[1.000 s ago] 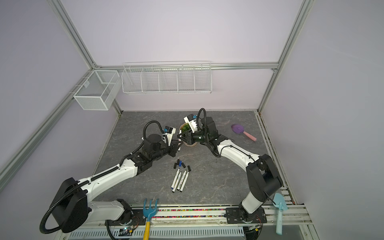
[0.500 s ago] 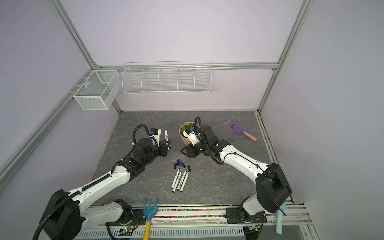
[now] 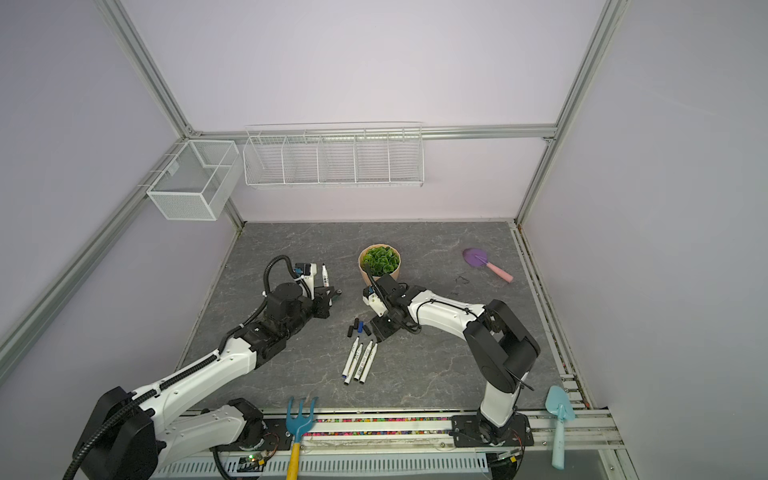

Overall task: Insert the pens into the pen caps
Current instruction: 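Lower the right gripper to the caps and grasp a black cap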

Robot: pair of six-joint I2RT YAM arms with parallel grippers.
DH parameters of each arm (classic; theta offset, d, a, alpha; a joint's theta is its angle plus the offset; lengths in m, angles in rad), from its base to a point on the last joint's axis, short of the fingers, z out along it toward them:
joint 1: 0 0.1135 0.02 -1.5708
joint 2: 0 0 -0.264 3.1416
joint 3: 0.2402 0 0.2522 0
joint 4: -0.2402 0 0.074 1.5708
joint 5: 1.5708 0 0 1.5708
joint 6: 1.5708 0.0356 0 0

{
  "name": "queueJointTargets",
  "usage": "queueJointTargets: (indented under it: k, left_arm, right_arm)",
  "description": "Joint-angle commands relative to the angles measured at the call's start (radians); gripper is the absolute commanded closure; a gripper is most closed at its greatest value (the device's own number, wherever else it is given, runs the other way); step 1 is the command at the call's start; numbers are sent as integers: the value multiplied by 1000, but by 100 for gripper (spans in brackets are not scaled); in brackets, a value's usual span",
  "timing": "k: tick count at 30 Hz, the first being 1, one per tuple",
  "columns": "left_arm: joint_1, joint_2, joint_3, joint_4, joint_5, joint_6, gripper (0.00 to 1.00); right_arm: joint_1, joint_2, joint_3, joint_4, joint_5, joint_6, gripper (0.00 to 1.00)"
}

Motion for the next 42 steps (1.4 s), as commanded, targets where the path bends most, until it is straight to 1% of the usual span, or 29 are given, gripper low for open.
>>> queueJointTargets:
  k: [1, 7, 12, 23, 25, 30, 33, 35, 37, 39, 42]
  left_arm:
    - [1, -14, -2, 0, -3, 10, 100]
    - [1, -16, -12, -1, 5, 12, 100]
    - [1, -18, -17, 0, 9, 12, 100]
    - [1, -22, -23, 5, 10, 13, 100]
    - [0, -25, -25, 6, 12, 15, 100]
    - [1, -27, -28, 13, 30, 16, 100]
    - [-2, -21, -24, 19, 50, 26, 100]
    - [0, -11, -20, 25, 75, 33, 100]
    - [-3, 4, -15, 36, 106, 39, 100]
    - [-17, 24, -3, 44, 139, 53, 100]
    - [-57, 57, 20, 51, 187, 94, 100]
  right_arm:
    - [17, 32, 38, -52, 35, -28, 54]
    - [32, 78, 65, -79, 56, -35, 56]
    - [53, 111, 80, -97, 96, -40, 58]
    - [82, 185, 135, -154, 161, -52, 68]
    - [85, 199, 144, -167, 168, -54, 72]
    - [85, 195, 147, -151, 185, -54, 87]
    - [72, 129, 116, -79, 155, -53, 90]
    - [51, 41, 93, -19, 134, -46, 91]
    - [5, -57, 70, 43, 72, -6, 92]
    - [-64, -165, 39, 125, -2, 60, 93]
    - [-150, -282, -2, 235, -75, 145, 93]
